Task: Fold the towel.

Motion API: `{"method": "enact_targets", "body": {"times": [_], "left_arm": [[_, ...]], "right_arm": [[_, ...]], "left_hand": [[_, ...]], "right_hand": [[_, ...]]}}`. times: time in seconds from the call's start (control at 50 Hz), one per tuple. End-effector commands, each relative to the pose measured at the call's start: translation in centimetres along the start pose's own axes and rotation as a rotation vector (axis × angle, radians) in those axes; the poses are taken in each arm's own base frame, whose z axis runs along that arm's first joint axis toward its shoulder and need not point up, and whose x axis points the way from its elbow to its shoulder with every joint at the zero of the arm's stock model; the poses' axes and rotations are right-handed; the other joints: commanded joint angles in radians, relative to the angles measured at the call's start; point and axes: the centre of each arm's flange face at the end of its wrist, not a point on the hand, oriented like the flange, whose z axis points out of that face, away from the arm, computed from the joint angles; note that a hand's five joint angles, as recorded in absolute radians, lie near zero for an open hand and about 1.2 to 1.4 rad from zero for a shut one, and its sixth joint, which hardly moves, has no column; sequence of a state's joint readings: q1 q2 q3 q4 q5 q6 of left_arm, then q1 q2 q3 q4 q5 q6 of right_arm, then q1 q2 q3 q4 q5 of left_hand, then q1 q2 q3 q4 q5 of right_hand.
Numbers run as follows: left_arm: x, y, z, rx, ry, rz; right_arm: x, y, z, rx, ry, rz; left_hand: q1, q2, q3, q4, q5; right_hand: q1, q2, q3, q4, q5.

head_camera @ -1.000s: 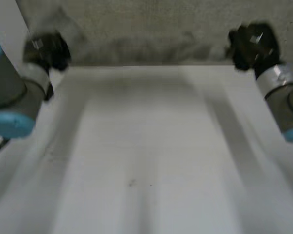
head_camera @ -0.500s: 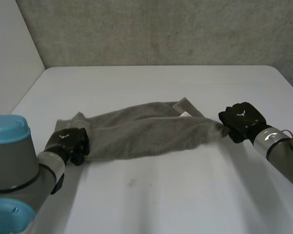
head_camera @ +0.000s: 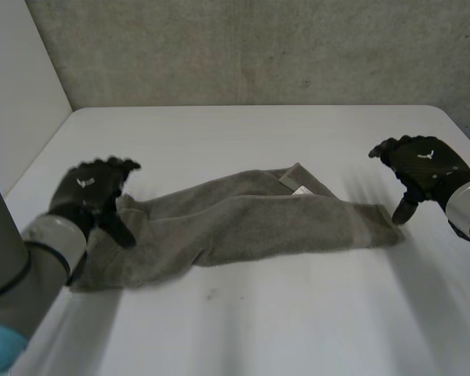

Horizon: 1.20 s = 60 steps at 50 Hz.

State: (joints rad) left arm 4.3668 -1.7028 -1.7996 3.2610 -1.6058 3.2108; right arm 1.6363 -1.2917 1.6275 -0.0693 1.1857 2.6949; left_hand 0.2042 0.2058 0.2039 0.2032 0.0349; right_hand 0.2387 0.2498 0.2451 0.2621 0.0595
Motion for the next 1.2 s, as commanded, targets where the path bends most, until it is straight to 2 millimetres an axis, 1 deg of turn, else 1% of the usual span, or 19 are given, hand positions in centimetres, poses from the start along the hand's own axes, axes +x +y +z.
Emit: {"method": "enact_targets", "body": {"times": [0.02,0.04,0.08,0.14,0.18,0.2,0.24,0.26,0.3,0.46,0.64,0.68,0.7,0.72,0.78,0.9,0.98,1.06,1.2], "left_arm": [[-1.1,-1.0,3.5,0.019,-0.016,-0.008],[-1.1,-1.0,3.6,0.019,-0.016,-0.008],[-0.9,-0.3,5.0,-0.025,0.007,-0.001],[-0.8,0.1,5.6,-0.060,0.016,0.006],[-1.0,1.6,7.0,-0.150,0.021,0.028],[-1.0,1.6,7.0,-0.150,0.021,0.028],[-1.3,2.6,8.4,-0.205,0.021,0.049],[-1.3,2.6,8.4,-0.205,0.021,0.049],[-1.8,3.5,9.5,-0.248,0.016,0.069],[-1.9,4.8,10.7,-0.277,0.026,0.142],[-1.9,5.3,11.1,-0.287,0.029,0.163],[-1.9,5.4,11.0,-0.291,0.025,0.164],[-1.9,5.4,11.0,-0.291,0.025,0.164],[-1.9,5.5,10.9,-0.293,0.021,0.165],[-2.0,4.9,10.6,-0.281,0.012,0.171],[-2.0,2.7,9.3,-0.228,0.011,0.174],[-2.0,2.2,8.9,-0.218,0.010,0.175],[-1.9,2.5,8.8,-0.234,0.014,0.175],[-1.8,3.5,9.2,-0.253,0.021,0.174]], "right_arm": [[0.5,-0.5,0.9,0.021,0.006,0.138],[0.4,-0.3,1.2,0.017,0.001,0.153],[0.4,-0.1,1.5,0.009,-0.003,0.162],[0.3,0.3,1.9,0.001,-0.010,0.172],[0.2,0.5,2.0,-0.006,-0.012,0.175],[0.1,0.8,2.1,-0.015,-0.016,0.178],[0.0,1.2,2.3,-0.025,-0.019,0.182],[-0.1,1.4,2.4,-0.030,-0.021,0.183],[-0.1,1.6,2.4,-0.037,-0.024,0.184],[-0.4,2.2,2.5,-0.054,-0.032,0.186],[-0.4,2.4,2.6,-0.058,-0.033,0.186],[-0.5,2.5,2.7,-0.060,-0.034,0.185],[-0.5,2.6,2.7,-0.062,-0.035,0.186],[-0.5,2.6,2.7,-0.062,-0.035,0.186],[-0.5,2.6,2.7,-0.062,-0.035,0.186],[-0.4,2.6,2.8,-0.059,-0.034,0.185],[-0.4,2.5,2.9,-0.058,-0.033,0.184],[-0.4,2.6,2.8,-0.059,-0.034,0.185],[-0.5,2.6,2.8,-0.063,-0.037,0.186]], "left_hand": [[0.155,0.154,0.156,0.156,0.150],[0.156,0.154,0.156,0.157,0.151],[0.270,0.269,0.270,0.271,0.265],[0.279,0.278,0.280,0.280,0.274],[0.282,0.281,0.283,0.283,0.277],[0.282,0.281,0.283,0.283,0.277],[0.279,0.278,0.280,0.280,0.274],[0.279,0.278,0.280,0.280,0.274],[0.282,0.281,0.283,0.283,0.277],[0.288,0.287,0.288,0.289,0.283],[0.435,0.433,0.435,0.436,0.430],[0.689,0.687,0.689,0.690,0.684],[0.690,0.689,0.691,0.691,0.685],[0.792,0.791,0.792,0.793,0.787],[0.910,0.909,0.911,0.911,0.905],[0.914,0.912,0.914,0.915,0.908],[0.919,0.918,0.920,0.920,0.914],[1.048,1.047,1.049,1.049,1.043],[1.016,1.015,1.017,1.017,1.011]], "right_hand": [[-0.064,-0.075,-0.071,-0.088,-0.060],[-0.064,-0.075,-0.071,-0.088,-0.060],[-0.064,-0.075,-0.071,-0.088,-0.060],[-0.064,-0.075,-0.071,-0.088,-0.060],[-0.064,-0.075,-0.071,-0.088,-0.060],[-0.064,-0.075,-0.071,-0.088,-0.060],[-0.064,-0.075,-0.071,-0.088,-0.060],[-0.064,-0.075,-0.071,-0.088,-0.060],[-0.064,-0.075,-0.071,-0.088,-0.060],[-0.064,-0.075,-0.071,-0.088,-0.060],[-0.064,-0.075,-0.071,-0.088,-0.060],[-0.064,-0.075,-0.071,-0.088,-0.060],[-0.064,-0.075,-0.071,-0.088,-0.060],[-0.064,-0.075,-0.071,-0.088,-0.060],[-0.064,-0.075,-0.071,-0.088,-0.060],[-0.064,-0.075,-0.071,-0.088,-0.060],[-0.064,-0.075,-0.071,-0.088,-0.060],[-0.064,-0.075,-0.071,-0.088,-0.060],[-0.064,-0.075,-0.071,-0.088,-0.060]]}}
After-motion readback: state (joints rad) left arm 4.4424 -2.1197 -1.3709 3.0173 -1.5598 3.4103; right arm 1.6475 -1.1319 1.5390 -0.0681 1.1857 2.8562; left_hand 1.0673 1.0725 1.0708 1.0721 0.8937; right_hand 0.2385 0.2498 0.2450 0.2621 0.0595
